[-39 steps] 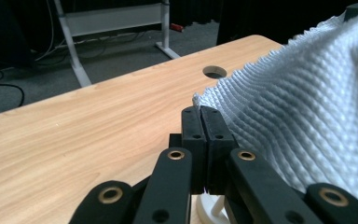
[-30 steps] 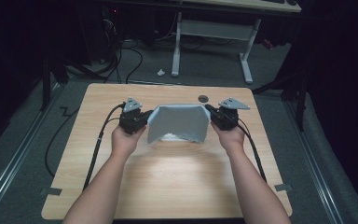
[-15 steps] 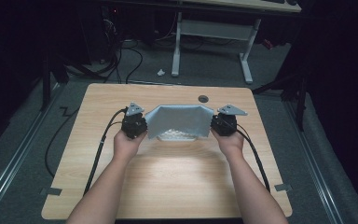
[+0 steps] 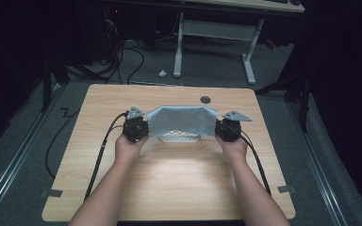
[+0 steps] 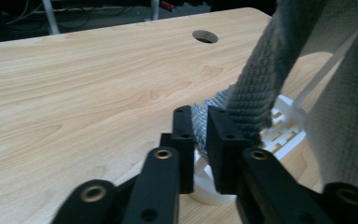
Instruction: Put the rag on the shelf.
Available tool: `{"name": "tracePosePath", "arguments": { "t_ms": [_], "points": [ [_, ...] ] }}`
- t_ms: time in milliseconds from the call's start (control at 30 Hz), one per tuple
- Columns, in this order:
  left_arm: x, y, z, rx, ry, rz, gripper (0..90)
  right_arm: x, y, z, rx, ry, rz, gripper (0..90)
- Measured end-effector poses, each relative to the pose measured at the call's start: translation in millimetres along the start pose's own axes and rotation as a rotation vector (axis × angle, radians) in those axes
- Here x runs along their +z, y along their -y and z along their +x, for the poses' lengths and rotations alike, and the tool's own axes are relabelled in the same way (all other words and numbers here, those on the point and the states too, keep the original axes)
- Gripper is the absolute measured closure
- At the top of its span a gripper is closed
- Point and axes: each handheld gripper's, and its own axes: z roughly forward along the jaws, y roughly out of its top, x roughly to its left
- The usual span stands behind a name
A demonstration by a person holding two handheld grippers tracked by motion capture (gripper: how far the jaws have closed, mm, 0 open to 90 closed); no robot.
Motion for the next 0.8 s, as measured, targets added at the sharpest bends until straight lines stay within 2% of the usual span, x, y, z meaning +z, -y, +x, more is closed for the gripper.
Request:
{"name": "tracePosePath", "arguments": {
  "t_ms": [67, 133, 233, 533, 800],
  "points": [
    [-2.4, 0.1, 0.9, -0.003, -0.014, -0.01, 75.5, -0.5, 0.3, -0.2, 0.005, 0.002, 0.005, 82.9],
    [-5.6, -0.3, 2.8, -0.011, -0.016, -0.018, 74.4, -1.8, -0.9, -0.7, 0.002, 0.005, 0.002, 78.1],
    [-10.9, -2.4, 4.5, -0.004, -0.038, -0.031, 71.5, -6.0, -4.1, -2.1, 0.004, 0.016, -0.011, 75.8],
    [-25.5, -7.5, 9.6, 0.014, -0.105, -0.059, 62.6, -16.5, -10.3, -9.7, 0.008, 0.037, -0.038, 73.3],
    [-35.4, -7.3, 14.3, 0.014, -0.146, -0.074, 54.5, -21.9, -12.1, -14.6, 0.013, 0.053, -0.042, 70.4]
  ]
}}
